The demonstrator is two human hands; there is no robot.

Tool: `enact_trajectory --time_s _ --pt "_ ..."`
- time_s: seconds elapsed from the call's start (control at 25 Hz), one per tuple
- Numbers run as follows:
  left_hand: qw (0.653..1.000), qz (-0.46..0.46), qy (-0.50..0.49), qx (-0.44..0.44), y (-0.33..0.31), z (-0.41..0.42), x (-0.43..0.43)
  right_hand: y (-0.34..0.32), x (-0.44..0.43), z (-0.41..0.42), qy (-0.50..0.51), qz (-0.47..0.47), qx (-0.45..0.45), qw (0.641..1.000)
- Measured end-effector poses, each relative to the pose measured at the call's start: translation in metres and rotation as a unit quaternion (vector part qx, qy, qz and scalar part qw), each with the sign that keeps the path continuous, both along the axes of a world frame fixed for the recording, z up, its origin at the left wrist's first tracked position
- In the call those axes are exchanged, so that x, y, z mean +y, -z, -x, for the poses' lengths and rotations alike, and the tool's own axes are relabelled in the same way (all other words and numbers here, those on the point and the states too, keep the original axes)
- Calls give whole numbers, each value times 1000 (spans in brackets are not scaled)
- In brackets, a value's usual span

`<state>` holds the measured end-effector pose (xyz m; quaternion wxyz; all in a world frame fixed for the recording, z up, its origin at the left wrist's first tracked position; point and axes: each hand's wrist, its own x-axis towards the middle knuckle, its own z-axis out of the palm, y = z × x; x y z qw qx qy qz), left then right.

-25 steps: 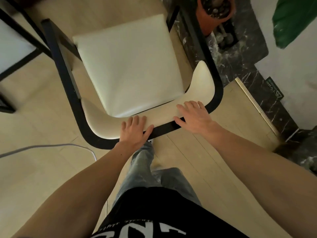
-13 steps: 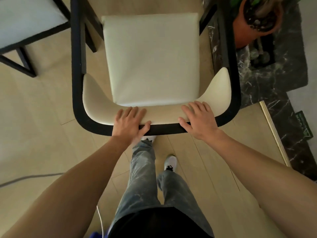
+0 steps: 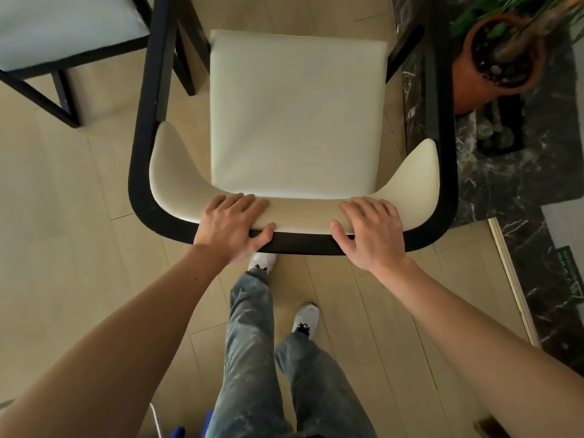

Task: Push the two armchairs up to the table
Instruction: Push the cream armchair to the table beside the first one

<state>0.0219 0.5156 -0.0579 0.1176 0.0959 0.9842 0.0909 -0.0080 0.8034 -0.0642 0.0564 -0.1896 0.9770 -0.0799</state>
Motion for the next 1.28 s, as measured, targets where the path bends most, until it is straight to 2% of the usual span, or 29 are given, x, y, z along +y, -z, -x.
enact_trajectory --time_s 0.44,1.28 --pt "998 -7 -40 38 2 17 6 8 6 19 -16 -1 32 999" --pt "992 -10 -114 49 4 152 19 7 10 188 -67 -7 17 998"
